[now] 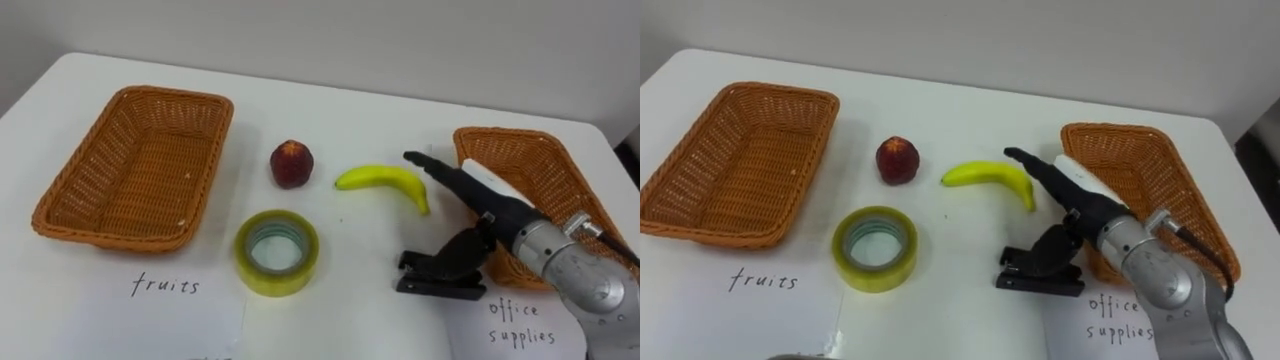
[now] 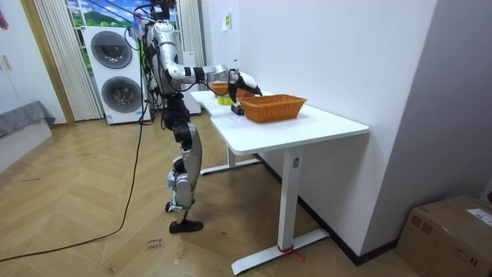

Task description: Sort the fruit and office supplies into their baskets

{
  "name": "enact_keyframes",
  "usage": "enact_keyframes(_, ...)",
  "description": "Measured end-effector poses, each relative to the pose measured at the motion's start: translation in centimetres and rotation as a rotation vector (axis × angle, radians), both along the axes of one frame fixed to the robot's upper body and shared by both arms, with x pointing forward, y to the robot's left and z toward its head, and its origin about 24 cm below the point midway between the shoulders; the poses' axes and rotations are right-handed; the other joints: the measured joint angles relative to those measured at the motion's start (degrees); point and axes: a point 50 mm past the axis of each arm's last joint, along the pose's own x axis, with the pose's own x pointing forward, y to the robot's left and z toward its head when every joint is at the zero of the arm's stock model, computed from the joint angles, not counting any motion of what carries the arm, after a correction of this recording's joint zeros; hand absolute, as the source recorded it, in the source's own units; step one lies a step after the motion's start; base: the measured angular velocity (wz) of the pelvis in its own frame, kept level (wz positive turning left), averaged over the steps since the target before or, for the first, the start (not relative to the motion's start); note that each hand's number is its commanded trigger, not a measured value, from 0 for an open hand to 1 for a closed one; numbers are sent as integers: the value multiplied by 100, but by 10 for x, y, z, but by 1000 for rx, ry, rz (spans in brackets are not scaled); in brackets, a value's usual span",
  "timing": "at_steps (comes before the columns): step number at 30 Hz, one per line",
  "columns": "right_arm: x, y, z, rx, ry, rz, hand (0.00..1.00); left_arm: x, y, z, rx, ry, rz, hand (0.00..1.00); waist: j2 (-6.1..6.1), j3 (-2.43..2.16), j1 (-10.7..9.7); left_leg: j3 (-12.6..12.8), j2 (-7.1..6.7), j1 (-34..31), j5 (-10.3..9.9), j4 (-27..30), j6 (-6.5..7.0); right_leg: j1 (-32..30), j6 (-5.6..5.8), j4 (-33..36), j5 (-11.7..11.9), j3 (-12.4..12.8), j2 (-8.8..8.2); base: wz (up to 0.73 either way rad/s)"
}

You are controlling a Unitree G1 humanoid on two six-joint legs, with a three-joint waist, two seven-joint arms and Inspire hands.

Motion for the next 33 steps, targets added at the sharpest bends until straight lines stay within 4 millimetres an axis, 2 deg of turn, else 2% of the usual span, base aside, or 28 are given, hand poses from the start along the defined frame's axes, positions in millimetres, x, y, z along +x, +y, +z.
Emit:
enact_keyframes(8,-1,0,-3,-9,45,30,0,7,4,2,5,-13,-9,0,-15,0,139,0,1,9,0,19,0,7,0,6,0,5,3,0)
enact_keyframes(16,-6,-5,-16,-3,121,23,0,6,3,2,4,-8,-19,0,-6,-4,154,-12,2,16,0,49,0,42,-1,9,1,-8,2,1)
enact_keyframes(23,-16,-4,-27,7,204,53,0,6,2,1,5,-6,-20,0,54,-39,156,-10,1,17,0,50,0,3,-1,12,1,4,2,0)
enact_keyframes(27,-17,-4,-28,8,217,61,0,6,3,1,5,-7,-20,0,90,-61,155,-11,2,24,0,50,1,10,-1,15,1,2,3,0)
enact_keyframes(33,-17,-3,-27,29,219,65,0,7,-1,0,18,-7,-52,0,79,-55,151,-12,1,40,0,44,1,56,-1,24,2,3,0,0)
